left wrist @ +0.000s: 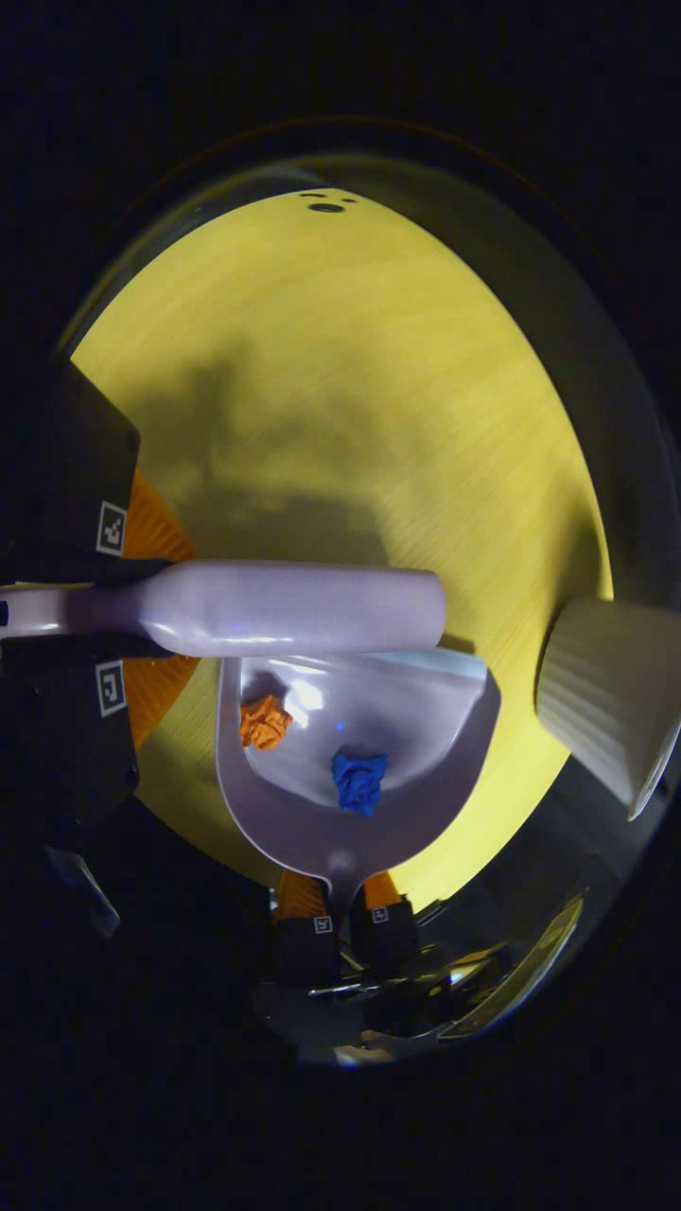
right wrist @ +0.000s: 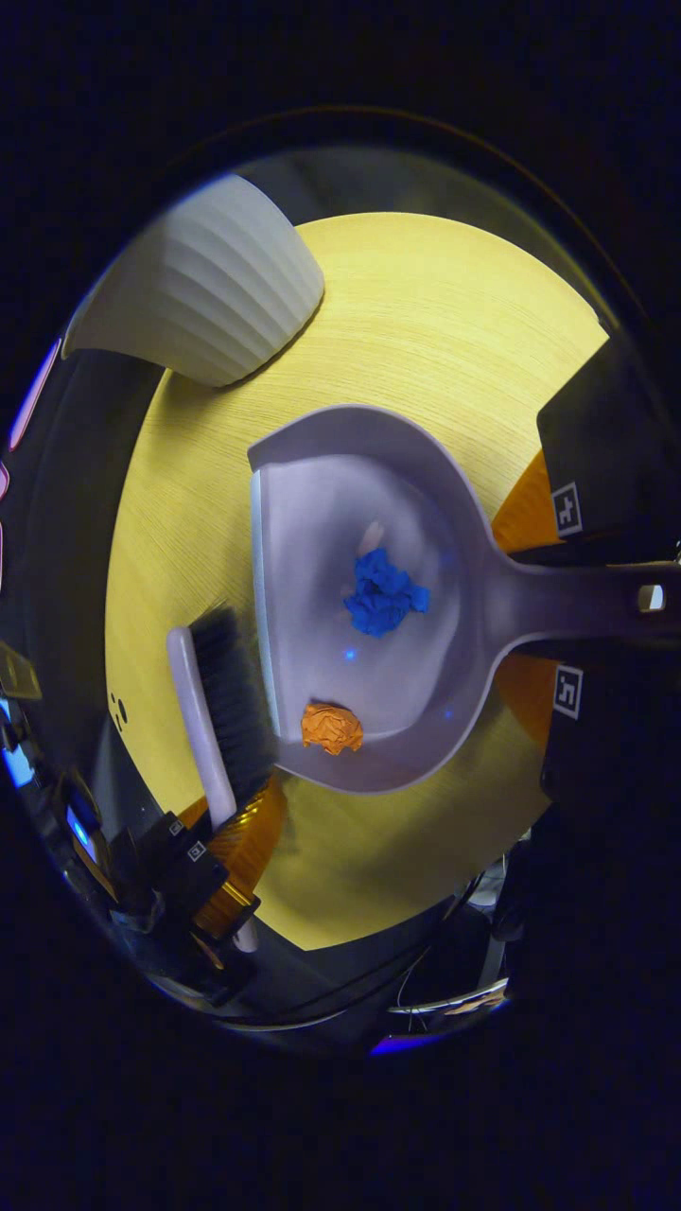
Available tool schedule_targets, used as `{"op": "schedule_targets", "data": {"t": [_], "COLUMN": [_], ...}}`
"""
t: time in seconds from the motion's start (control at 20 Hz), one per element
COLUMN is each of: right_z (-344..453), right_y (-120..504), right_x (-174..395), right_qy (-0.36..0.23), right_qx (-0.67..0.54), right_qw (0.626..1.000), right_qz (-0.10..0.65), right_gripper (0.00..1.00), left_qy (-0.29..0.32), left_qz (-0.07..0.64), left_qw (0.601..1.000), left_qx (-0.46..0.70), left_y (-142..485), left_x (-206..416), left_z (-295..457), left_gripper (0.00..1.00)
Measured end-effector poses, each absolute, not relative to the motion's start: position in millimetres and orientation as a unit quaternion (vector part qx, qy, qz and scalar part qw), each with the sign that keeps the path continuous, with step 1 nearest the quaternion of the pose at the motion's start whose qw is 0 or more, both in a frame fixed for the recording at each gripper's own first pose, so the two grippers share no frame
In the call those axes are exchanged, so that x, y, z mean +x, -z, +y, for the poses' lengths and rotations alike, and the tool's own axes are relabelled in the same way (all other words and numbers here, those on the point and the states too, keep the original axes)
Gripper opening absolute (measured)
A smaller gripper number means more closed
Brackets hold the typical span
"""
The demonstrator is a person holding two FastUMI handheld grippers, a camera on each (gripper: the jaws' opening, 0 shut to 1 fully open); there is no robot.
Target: Pick up the small broom and dustpan from the desktop, sweep the trash into the dustpan with the broom, and then empty the trash into the garbage bin.
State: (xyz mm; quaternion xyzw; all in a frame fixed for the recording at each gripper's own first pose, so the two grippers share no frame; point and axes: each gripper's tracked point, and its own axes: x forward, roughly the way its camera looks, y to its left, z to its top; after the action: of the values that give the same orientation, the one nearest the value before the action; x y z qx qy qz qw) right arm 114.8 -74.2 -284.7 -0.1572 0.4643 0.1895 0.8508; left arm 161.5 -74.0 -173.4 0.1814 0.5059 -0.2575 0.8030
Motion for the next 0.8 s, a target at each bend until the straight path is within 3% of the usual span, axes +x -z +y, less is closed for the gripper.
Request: {"op": "schedule_targets", "data": {"t": [0.3,0.35,0.4,0.7,0.8], "right_z": [-65.2,-60.7,-59.2,-65.8,-74.5], "right_y": [295.3,298.9,300.2,270.8,255.7], "right_x": [112.4,109.3,107.7,96.3,90.0], "right_qy": [-0.160,-0.152,-0.144,-0.085,-0.067], "right_qx": [-0.153,-0.149,-0.145,-0.104,-0.076], "right_qw": [0.860,0.861,0.862,0.878,0.887], "right_qz": [0.460,0.462,0.463,0.460,0.450], "right_gripper": [0.34,0.31,0.34,0.35,0.31], "left_qy": [0.204,0.199,0.196,0.185,0.180], "left_qz": [0.453,0.446,0.439,0.414,0.415], "left_qw": [0.857,0.863,0.869,0.886,0.888], "left_qx": [0.136,0.127,0.118,0.102,0.088], "left_y": [179.7,185.3,190.9,218.9,227.5], "left_x": [138.4,131.2,125.8,89.3,75.7], "left_z": [-27.0,-18.1,-10.5,38.1,45.4], "left_gripper": [0.26,0.26,0.26,0.26,0.26]}}
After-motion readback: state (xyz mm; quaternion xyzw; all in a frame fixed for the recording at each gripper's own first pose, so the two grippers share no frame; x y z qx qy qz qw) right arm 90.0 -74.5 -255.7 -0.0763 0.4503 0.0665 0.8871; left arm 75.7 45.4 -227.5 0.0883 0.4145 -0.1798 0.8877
